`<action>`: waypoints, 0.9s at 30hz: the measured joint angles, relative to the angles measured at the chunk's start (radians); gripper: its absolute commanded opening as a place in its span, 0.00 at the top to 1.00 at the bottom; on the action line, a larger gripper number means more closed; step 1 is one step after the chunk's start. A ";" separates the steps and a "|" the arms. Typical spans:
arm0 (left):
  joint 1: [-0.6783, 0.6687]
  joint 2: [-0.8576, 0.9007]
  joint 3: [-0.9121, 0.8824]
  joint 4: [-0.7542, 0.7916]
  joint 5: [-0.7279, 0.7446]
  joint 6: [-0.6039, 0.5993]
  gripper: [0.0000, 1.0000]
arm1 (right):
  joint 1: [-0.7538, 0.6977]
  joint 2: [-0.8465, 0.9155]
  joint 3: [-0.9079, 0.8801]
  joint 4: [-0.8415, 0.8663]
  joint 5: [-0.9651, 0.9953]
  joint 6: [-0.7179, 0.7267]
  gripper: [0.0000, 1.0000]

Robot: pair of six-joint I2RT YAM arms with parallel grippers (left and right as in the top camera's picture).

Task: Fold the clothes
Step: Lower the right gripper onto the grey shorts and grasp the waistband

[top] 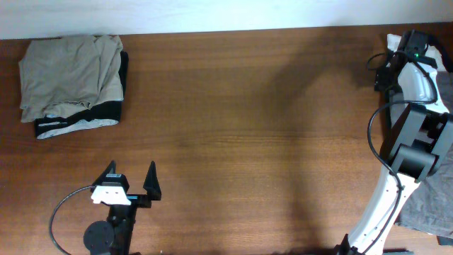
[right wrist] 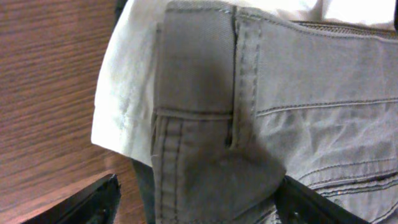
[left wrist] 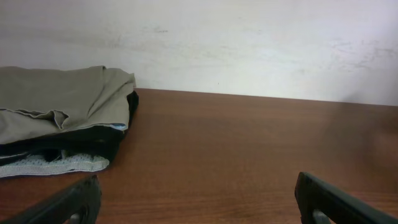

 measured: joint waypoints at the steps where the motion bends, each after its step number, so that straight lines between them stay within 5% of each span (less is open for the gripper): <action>1: 0.000 0.000 0.000 0.000 0.000 0.000 0.01 | 0.000 0.000 0.000 0.003 0.001 0.003 0.31; 11: 0.000 0.000 0.000 0.000 0.000 0.000 0.01 | 0.000 0.003 0.000 0.012 0.016 0.018 0.23; 15: 0.000 0.000 0.000 0.000 0.000 0.000 0.01 | 0.000 0.030 0.002 0.011 0.034 0.020 0.40; 17: 0.000 0.000 0.000 0.000 0.000 0.000 0.01 | 0.000 0.033 0.006 0.014 0.056 0.020 0.57; 21: 0.000 0.000 0.000 0.000 0.000 0.000 0.01 | 0.000 0.033 0.006 0.015 0.072 0.023 0.66; 27: 0.000 0.000 0.000 0.000 0.000 0.000 0.01 | 0.000 0.033 0.007 0.013 0.083 0.020 0.57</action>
